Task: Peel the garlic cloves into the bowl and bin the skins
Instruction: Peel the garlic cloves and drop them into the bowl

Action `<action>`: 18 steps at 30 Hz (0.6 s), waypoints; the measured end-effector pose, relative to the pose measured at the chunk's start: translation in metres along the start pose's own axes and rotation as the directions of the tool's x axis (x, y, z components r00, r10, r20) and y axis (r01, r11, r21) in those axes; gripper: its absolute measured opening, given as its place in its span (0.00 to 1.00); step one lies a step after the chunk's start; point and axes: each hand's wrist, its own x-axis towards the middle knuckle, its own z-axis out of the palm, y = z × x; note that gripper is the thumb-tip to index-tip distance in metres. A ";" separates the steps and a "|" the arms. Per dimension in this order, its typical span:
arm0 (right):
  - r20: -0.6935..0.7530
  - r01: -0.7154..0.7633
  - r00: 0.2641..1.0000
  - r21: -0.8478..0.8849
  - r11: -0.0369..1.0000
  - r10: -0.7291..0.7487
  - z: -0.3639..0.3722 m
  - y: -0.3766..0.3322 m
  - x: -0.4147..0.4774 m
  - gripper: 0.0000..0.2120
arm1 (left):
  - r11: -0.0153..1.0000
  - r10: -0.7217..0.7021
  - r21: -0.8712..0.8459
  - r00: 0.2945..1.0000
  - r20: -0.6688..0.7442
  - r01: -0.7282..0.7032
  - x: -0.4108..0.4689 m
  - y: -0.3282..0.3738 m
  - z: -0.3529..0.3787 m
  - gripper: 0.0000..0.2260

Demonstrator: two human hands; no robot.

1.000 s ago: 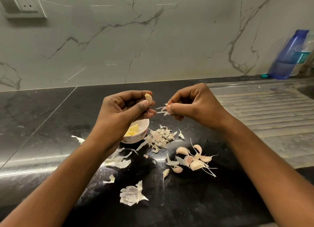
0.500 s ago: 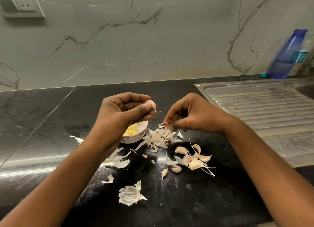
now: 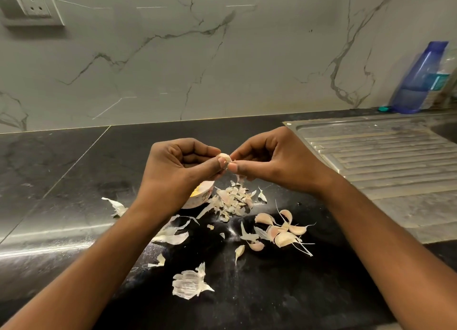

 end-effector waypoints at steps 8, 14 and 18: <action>-0.022 0.105 0.994 -0.150 0.983 -0.109 0.008 0.001 0.002 0.06 | 1.000 0.002 -0.021 1.000 0.006 -0.002 -0.002 -0.001 0.001 0.12; -0.033 0.157 0.986 -0.179 0.971 -0.166 0.010 0.001 0.002 0.04 | 0.999 0.001 -0.044 0.999 0.041 0.001 -0.002 0.000 0.000 0.11; -0.045 0.171 0.982 -0.186 0.968 -0.182 0.013 0.001 0.003 0.04 | 0.999 -0.004 -0.053 0.999 0.047 0.006 -0.002 0.003 -0.001 0.12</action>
